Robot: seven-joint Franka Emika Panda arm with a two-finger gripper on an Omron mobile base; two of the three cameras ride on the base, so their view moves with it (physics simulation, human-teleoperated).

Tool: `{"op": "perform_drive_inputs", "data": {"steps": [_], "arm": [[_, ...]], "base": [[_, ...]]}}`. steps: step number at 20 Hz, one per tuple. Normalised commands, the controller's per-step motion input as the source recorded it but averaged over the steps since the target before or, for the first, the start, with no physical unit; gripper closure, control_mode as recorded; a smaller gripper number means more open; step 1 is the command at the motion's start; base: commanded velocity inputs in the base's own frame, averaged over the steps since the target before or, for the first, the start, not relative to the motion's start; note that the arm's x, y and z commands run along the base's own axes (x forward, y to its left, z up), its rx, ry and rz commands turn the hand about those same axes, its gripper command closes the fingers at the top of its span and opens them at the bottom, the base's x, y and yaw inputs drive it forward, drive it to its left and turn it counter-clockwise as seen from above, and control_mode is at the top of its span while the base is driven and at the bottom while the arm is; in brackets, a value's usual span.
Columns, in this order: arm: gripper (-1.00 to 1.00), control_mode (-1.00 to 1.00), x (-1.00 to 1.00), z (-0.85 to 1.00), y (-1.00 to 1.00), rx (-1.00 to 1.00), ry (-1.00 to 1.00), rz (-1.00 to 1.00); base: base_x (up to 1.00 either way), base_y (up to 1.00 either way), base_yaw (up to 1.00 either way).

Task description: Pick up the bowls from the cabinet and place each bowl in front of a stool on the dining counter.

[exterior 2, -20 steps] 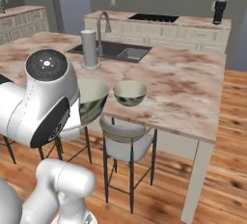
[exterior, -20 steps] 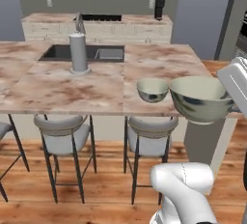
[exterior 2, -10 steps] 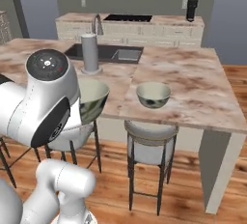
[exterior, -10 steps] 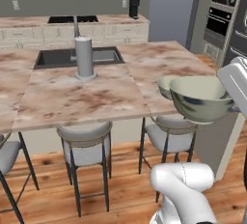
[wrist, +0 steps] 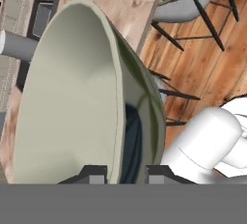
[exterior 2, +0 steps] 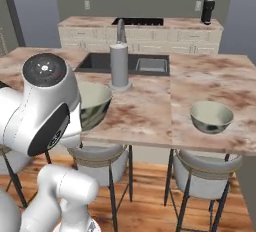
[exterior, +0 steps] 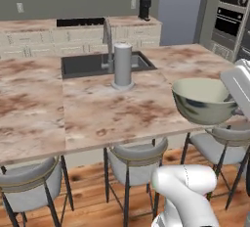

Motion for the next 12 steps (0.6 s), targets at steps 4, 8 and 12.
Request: {"op": "perform_drive_inputs", "data": {"steps": [4,8,12], "arm": [[1.00,1.00,0.00,0.00,0.00,0.00,0.00,0.00],[1.00,-1.00,0.49,-0.08,0.03,0.00,0.00,0.01],[1.00,-1.00,1.00,-0.24,0.00,0.00,0.00,0.00]], "base": [[0.63,0.75,0.00],[0.45,0.19,0.00],[0.00,0.00,0.00]]}}
